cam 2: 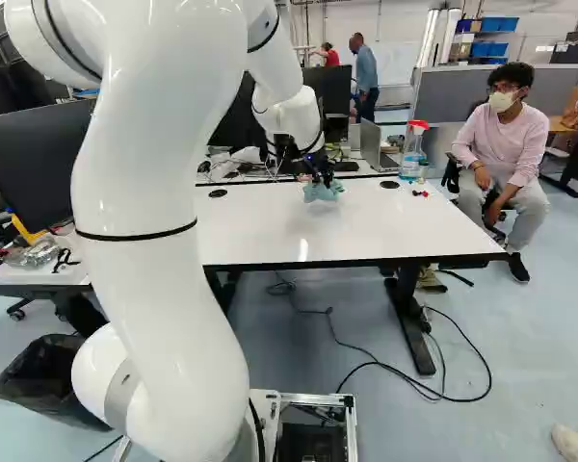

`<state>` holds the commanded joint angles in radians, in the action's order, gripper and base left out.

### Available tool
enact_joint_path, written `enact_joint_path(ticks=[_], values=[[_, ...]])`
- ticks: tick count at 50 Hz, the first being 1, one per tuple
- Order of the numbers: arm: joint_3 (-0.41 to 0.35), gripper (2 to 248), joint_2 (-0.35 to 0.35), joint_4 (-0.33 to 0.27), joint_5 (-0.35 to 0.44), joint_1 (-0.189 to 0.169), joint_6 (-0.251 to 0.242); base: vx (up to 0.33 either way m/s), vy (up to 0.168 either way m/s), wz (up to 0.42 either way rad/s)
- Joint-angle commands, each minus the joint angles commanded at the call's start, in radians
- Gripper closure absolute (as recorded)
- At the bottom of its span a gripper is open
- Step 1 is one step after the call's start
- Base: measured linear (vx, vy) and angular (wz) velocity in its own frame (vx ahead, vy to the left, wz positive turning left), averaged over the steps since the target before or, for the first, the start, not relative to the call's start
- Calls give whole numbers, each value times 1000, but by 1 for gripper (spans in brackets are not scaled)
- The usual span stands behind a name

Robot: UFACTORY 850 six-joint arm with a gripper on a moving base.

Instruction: Clean the table with the green towel

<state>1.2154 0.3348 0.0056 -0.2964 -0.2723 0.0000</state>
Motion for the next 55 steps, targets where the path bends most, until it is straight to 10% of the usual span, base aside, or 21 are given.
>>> enact_joint_path(ticks=[55], values=[[237, 199, 186, 0, 0, 110, 0, 0, 0, 0]])
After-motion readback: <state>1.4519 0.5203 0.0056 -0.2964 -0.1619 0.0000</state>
